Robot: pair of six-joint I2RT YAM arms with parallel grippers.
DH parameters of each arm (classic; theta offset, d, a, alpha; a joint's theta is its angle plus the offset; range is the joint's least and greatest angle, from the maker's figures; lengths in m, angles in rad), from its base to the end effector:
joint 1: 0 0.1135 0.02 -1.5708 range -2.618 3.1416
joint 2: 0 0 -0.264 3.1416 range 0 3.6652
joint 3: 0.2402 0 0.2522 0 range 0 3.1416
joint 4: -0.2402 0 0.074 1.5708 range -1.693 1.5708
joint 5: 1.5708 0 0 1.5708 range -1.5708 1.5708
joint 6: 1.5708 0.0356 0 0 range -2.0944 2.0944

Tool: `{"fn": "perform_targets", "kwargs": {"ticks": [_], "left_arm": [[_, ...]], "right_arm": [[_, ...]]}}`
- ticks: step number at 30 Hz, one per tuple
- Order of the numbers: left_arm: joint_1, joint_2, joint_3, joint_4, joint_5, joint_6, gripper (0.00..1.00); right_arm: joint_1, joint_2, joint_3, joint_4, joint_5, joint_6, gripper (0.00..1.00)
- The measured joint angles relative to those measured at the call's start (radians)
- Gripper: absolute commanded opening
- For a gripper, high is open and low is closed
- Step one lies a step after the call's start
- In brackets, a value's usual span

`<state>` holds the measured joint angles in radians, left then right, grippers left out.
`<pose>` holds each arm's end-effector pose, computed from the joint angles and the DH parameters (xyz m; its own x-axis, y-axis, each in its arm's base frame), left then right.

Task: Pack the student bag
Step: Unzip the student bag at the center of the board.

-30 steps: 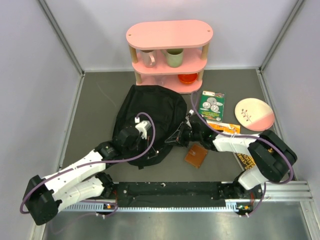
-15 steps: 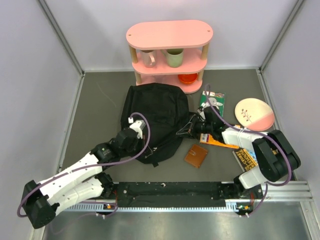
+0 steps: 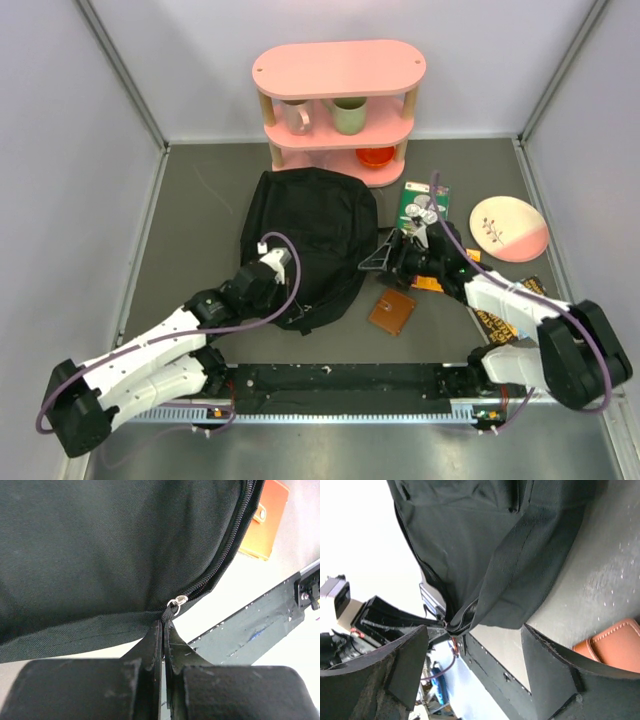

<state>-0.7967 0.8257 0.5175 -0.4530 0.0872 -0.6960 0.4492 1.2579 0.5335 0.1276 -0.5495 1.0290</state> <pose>0.1179 -0.1251 0.2149 -0.8550 -0.0391 -0.5171 0.2713 0.8161 -0.5103 0.2156 0.1246 0.1886 -0.9117 0.3716 -0.1751 0.0421 0.5085 0.8600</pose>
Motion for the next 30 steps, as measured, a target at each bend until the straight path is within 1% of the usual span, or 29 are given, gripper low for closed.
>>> {"fn": "perform_targets", "kwargs": {"ticks": [4,8,15,16,18,20,22,23,24,26,27,30], "left_arm": [[0.000,0.032,0.003,0.027,0.049,0.023,0.00],[-0.013,0.043,0.013,0.060,0.096,0.044,0.00],[-0.070,0.059,0.045,0.097,0.118,0.067,0.00],[-0.087,0.063,0.046,0.101,0.122,0.069,0.00],[-0.100,0.063,0.047,0.101,0.125,0.070,0.00],[-0.111,0.063,0.052,0.101,0.125,0.071,0.00],[-0.119,0.063,0.057,0.101,0.125,0.071,0.00],[-0.122,0.064,0.058,0.101,0.126,0.072,0.00],[-0.125,0.066,0.059,0.101,0.126,0.073,0.00],[-0.129,0.071,0.059,0.101,0.126,0.075,0.00],[-0.130,0.072,0.059,0.102,0.126,0.075,0.00],[-0.134,0.074,0.063,0.090,0.101,0.073,0.00]], "right_arm": [[0.027,-0.101,-0.045,-0.015,0.008,0.028,0.74],[0.103,-0.122,-0.063,-0.013,0.024,0.100,0.74],[0.237,-0.059,-0.062,0.025,0.113,0.293,0.73],[0.261,-0.031,-0.060,0.032,0.137,0.339,0.72],[0.280,-0.006,-0.060,0.039,0.161,0.384,0.70],[0.300,0.024,-0.052,0.051,0.183,0.430,0.67],[0.315,0.056,-0.035,0.063,0.199,0.464,0.60],[0.319,0.070,-0.026,0.068,0.208,0.476,0.54],[0.320,0.084,-0.016,0.075,0.213,0.488,0.37],[0.321,0.110,-0.001,0.091,0.217,0.501,0.17],[0.321,0.124,0.004,0.098,0.217,0.510,0.00],[0.322,0.148,0.003,0.113,0.221,0.527,0.00]]}}
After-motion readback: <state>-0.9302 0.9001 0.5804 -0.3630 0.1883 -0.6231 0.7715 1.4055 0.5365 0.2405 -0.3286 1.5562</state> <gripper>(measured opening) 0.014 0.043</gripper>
